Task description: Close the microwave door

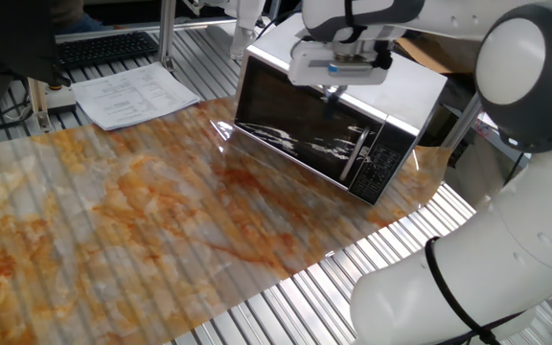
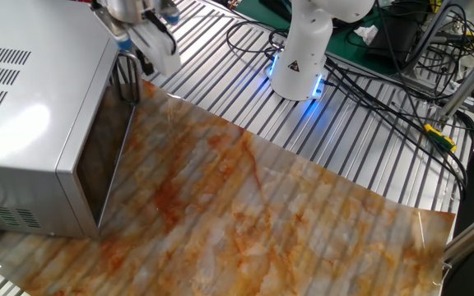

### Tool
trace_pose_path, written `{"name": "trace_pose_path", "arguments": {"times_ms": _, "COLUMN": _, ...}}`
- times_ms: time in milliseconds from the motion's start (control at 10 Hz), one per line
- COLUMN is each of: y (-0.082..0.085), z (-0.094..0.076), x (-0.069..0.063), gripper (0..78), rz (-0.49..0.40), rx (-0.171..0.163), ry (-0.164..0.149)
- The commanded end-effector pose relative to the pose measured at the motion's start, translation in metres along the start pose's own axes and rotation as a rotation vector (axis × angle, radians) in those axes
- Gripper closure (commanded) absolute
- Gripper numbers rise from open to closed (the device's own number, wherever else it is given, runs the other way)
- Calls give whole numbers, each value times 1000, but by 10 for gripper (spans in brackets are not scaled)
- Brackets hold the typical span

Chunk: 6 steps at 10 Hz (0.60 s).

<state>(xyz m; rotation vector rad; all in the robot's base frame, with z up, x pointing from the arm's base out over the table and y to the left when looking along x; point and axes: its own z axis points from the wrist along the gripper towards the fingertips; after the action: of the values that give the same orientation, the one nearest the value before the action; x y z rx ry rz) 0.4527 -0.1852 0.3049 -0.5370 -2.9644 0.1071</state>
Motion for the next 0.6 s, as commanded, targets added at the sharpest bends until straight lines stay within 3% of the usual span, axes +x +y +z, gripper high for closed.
{"name": "trace_pose_path", "arguments": {"times_ms": 100, "y": 22, "z": -7, "x": -23, "gripper": 776, "rz": 48, "rx": -12, "ry": 4}}
{"name": "trace_pose_path", "arguments": {"times_ms": 300, "y": 22, "z": -7, "x": -23, "gripper": 776, "rz": -19, "rx": -12, "ry": -12}}
{"name": "trace_pose_path", "arguments": {"times_ms": 600, "y": 22, "z": -7, "x": -23, "gripper": 776, "rz": -239, "rx": -16, "ry": -44}}
